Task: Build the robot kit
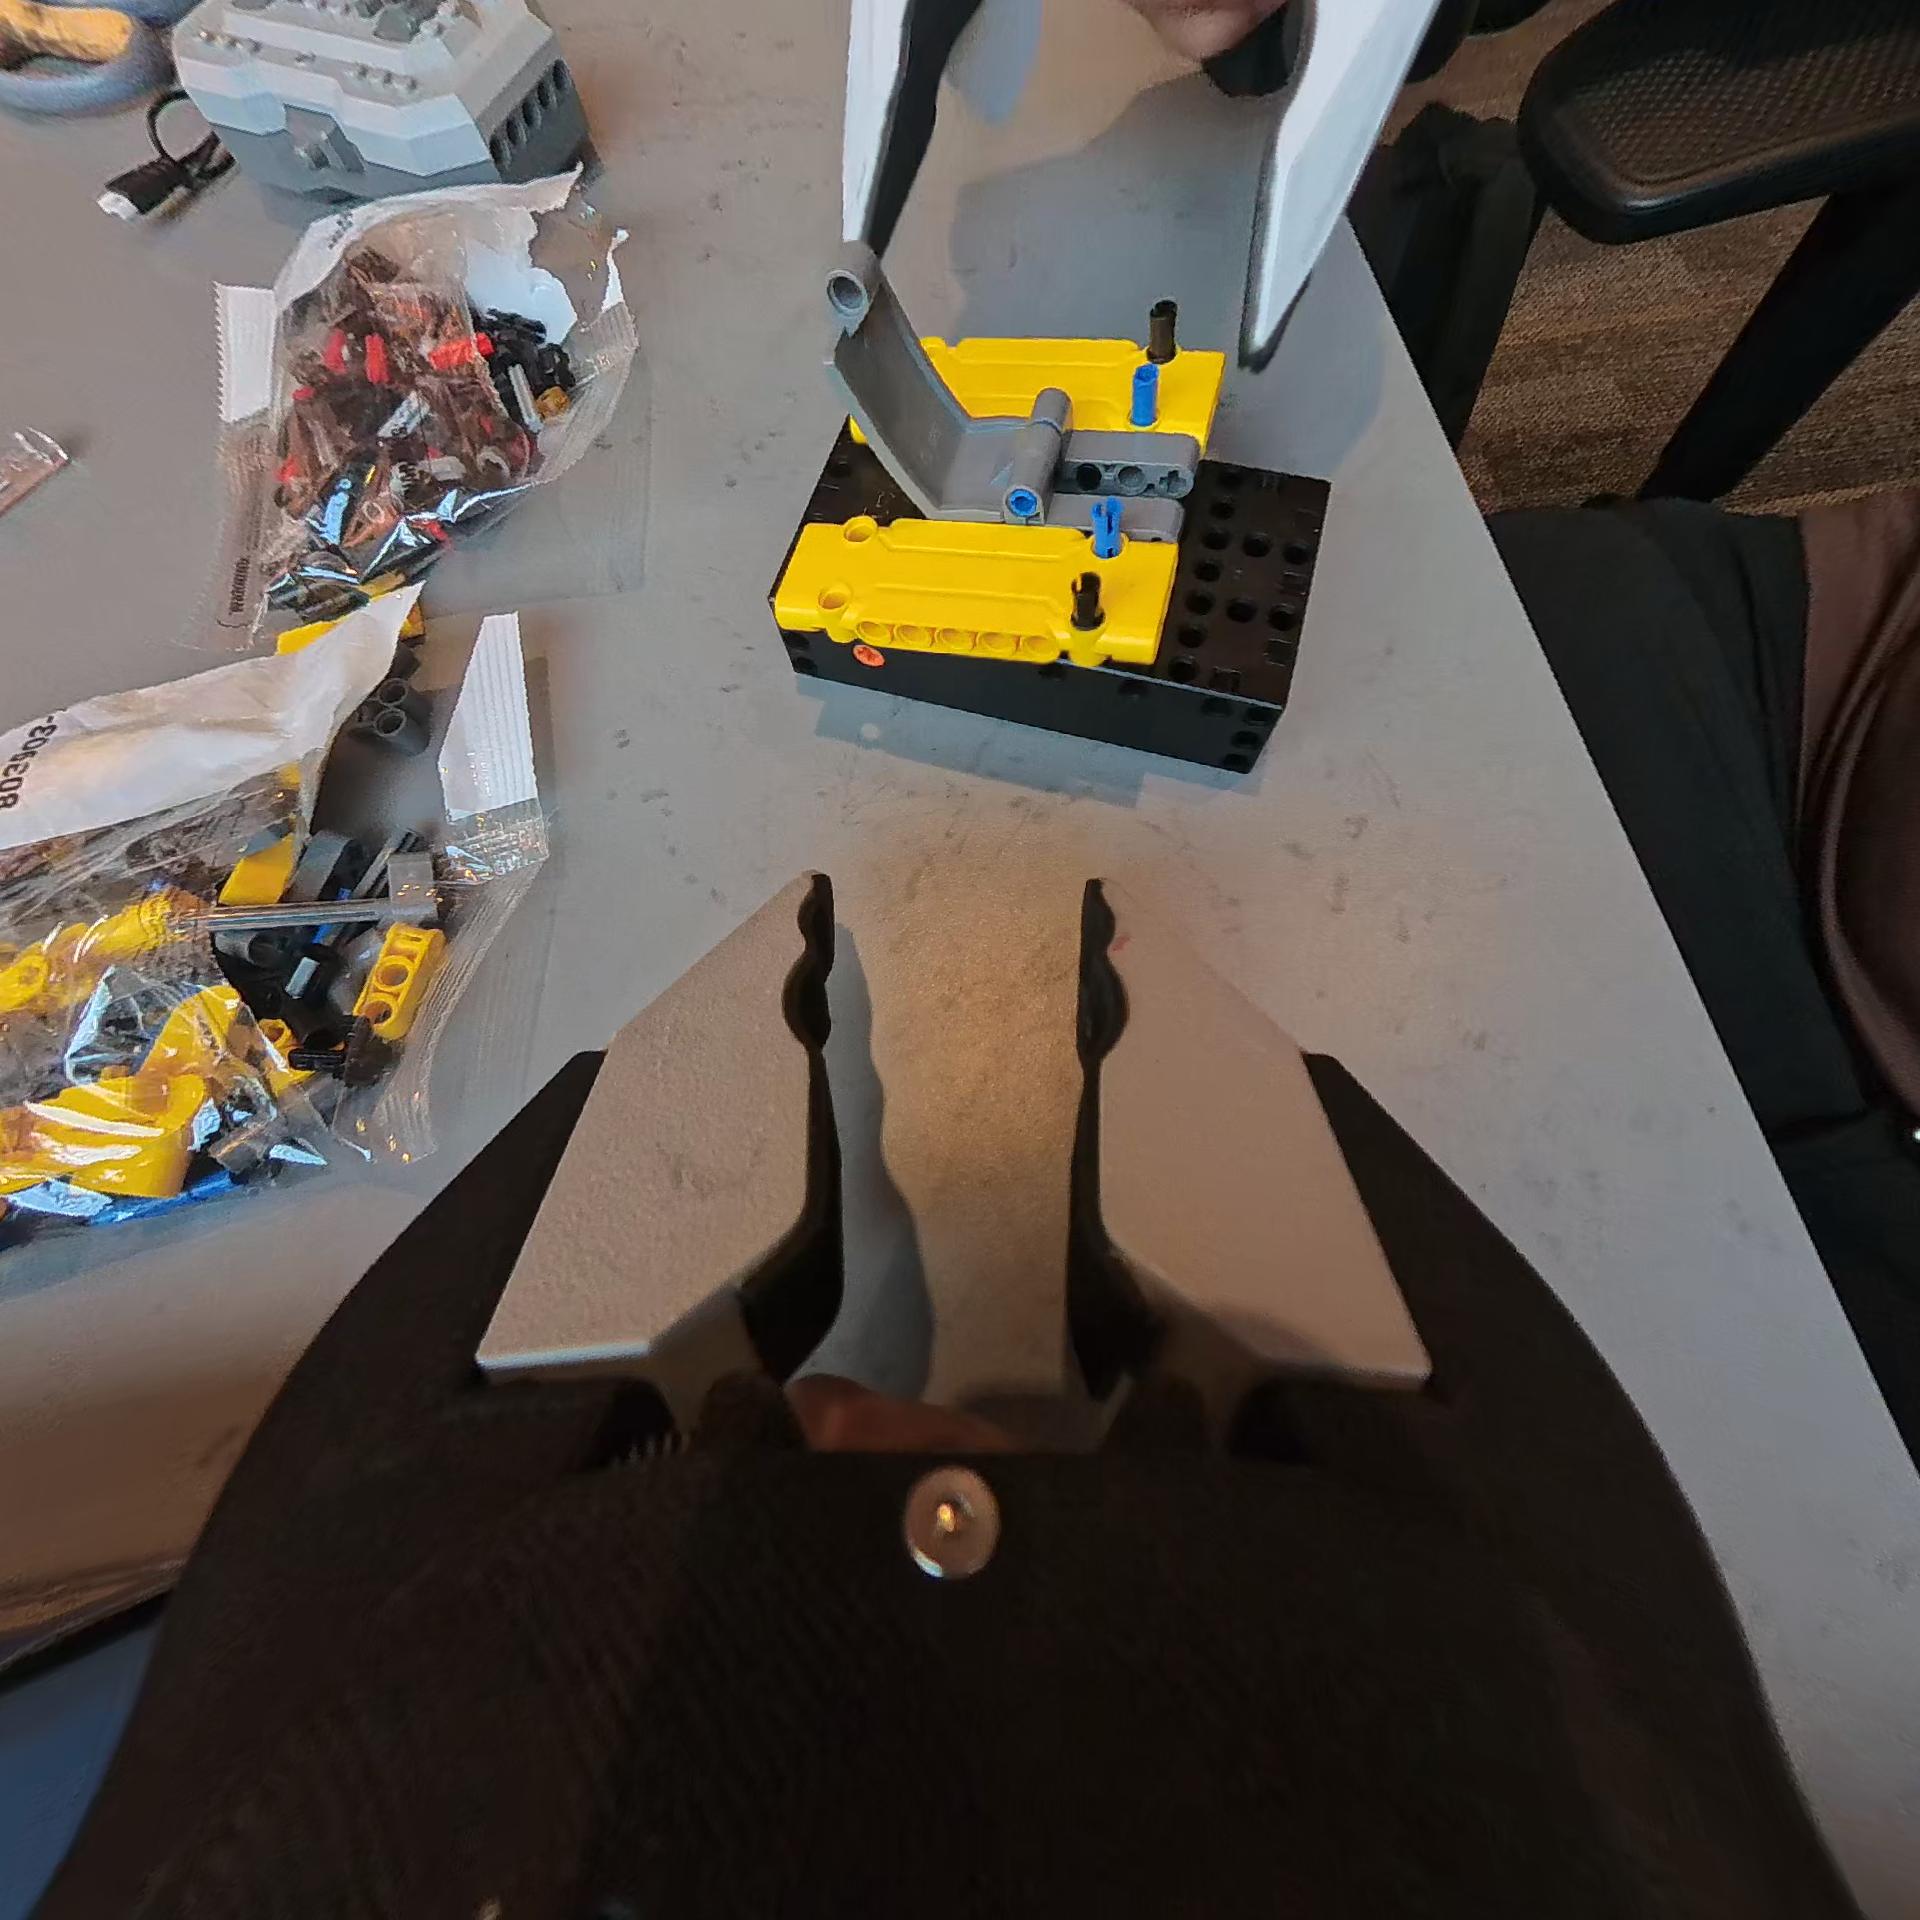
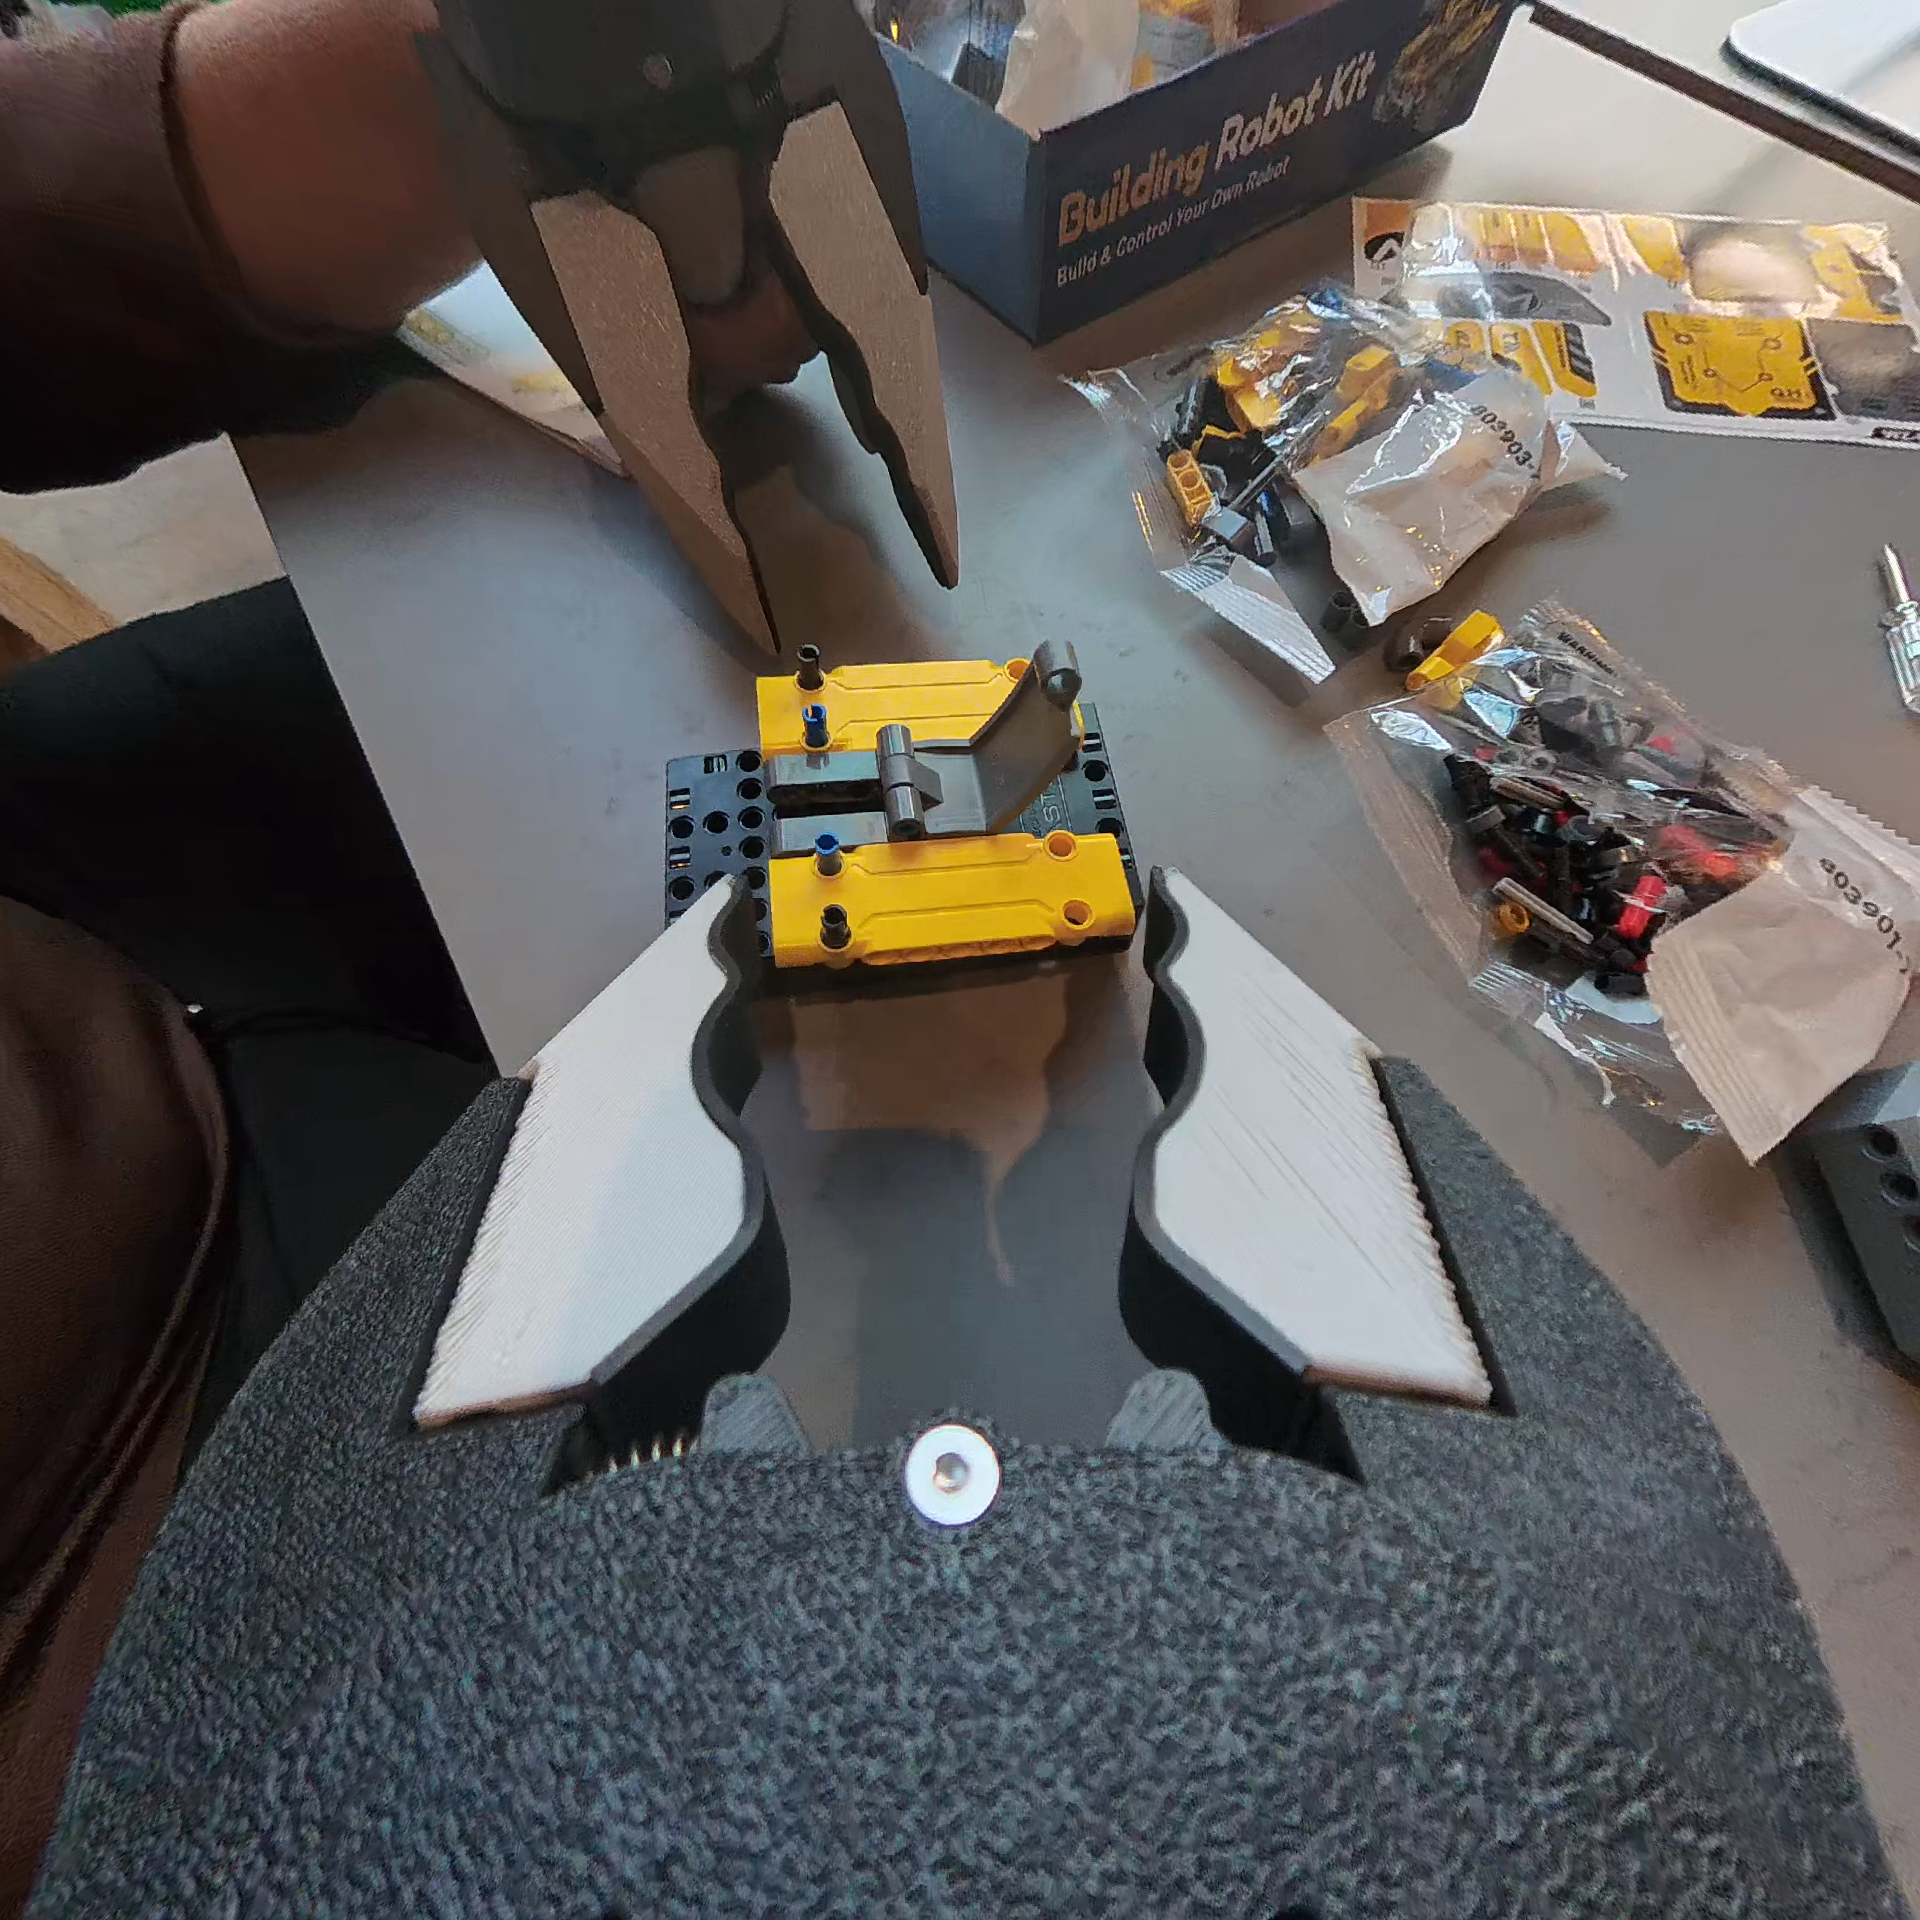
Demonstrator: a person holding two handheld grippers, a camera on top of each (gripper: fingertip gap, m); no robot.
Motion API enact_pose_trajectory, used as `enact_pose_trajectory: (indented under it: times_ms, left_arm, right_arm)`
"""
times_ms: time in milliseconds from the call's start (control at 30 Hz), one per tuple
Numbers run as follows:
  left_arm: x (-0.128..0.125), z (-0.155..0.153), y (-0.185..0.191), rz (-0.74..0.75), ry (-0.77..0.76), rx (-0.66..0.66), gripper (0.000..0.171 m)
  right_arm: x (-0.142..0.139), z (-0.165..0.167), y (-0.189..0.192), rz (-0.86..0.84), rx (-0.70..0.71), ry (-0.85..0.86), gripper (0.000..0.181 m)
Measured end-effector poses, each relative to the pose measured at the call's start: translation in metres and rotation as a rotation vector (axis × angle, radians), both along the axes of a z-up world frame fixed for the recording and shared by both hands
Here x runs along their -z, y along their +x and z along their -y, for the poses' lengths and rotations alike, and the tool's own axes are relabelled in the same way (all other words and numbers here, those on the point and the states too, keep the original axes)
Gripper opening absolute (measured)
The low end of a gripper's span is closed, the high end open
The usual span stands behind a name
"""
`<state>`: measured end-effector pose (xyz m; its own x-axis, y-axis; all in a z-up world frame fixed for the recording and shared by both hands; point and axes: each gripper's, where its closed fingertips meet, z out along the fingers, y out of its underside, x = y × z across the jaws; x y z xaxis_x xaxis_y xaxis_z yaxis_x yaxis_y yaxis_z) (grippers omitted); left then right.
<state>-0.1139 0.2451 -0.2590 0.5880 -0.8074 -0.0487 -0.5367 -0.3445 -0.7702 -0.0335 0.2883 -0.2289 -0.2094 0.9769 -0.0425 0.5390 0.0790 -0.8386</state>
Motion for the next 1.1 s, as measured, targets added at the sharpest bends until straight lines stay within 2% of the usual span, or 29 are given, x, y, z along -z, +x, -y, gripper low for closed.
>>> enact_pose_trajectory:
  times_ms: [133,233,300,433,667,933,1100]
  left_arm:
    - [-0.002,-0.001,-0.001,0.019,0.0,-0.005,0.045]
    - [-0.003,0.0,-0.001,0.021,0.004,-0.003,0.045]
    - [-0.003,0.0,-0.001,0.017,0.005,-0.001,0.045]
    - [-0.005,0.0,-0.001,0.027,0.014,0.0,0.045]
    - [-0.005,0.001,-0.002,0.028,0.019,-0.004,0.045]
    - [-0.009,0.002,-0.002,0.036,0.028,0.003,0.044]
    - [-0.024,0.005,0.011,0.068,0.072,0.043,0.037]
  right_arm:
    - [-0.017,-0.004,0.004,-0.053,0.029,-0.033,0.067]
    - [-0.032,-0.003,0.007,-0.111,0.049,-0.079,0.048]
    - [-0.036,0.001,0.009,-0.112,0.049,-0.116,0.044]
    - [-0.026,0.011,0.01,-0.013,0.022,-0.083,0.03]
    - [-0.005,0.019,0.008,0.186,-0.021,0.025,0.028]
    - [-0.002,0.022,0.004,0.213,-0.046,0.004,0.023]
    - [-0.007,0.018,0.006,0.187,-0.035,-0.023,0.018]
